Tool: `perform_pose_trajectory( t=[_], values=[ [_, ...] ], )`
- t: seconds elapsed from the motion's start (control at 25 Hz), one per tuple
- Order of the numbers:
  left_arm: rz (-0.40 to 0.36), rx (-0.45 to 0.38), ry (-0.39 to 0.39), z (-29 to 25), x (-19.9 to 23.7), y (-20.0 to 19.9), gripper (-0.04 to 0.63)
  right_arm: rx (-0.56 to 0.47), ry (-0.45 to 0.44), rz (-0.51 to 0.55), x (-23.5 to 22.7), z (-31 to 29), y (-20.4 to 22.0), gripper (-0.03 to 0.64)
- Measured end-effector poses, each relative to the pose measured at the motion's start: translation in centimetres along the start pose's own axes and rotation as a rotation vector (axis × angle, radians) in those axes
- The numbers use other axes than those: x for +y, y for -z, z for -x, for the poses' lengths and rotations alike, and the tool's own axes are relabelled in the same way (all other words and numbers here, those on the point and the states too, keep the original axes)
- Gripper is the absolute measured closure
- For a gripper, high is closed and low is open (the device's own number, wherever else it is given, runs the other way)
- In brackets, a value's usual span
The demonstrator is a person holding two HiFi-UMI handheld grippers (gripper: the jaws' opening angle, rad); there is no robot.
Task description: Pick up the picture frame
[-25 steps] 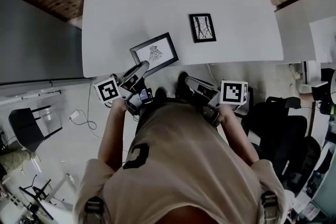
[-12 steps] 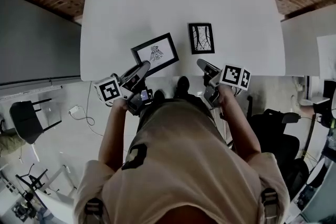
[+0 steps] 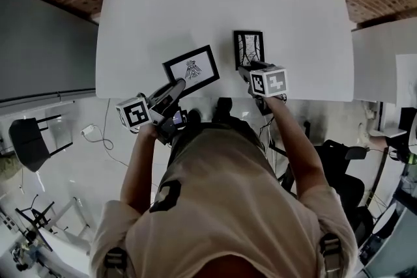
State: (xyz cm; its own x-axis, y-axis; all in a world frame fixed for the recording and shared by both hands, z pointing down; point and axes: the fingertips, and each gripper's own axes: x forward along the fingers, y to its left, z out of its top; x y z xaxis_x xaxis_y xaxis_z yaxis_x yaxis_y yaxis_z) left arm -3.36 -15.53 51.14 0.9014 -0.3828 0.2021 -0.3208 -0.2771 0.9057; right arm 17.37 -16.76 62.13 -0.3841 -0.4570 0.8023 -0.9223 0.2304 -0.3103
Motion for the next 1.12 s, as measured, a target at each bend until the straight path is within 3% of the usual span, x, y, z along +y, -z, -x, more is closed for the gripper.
perform_pose_trajectory(
  t=[0.2,0.48,1.12],
  values=[
    [-0.002,0.017,-0.002,-0.4,0.2,0.3,0.557,0.042,0.001,-0.031,-0.9,-2.1,1.2,0.449],
    [-0.023,0.043,-0.036,-0.1,0.4,0.4,0.557,0.005,0.020,-0.047,-1.3,-1.8,1.4,0.449],
    [-0.012,0.077,0.015,0.6,0.3,1.9,0.557,-0.044,-0.017,-0.181,0.8,-0.2,5.1,0.451]
  ],
)
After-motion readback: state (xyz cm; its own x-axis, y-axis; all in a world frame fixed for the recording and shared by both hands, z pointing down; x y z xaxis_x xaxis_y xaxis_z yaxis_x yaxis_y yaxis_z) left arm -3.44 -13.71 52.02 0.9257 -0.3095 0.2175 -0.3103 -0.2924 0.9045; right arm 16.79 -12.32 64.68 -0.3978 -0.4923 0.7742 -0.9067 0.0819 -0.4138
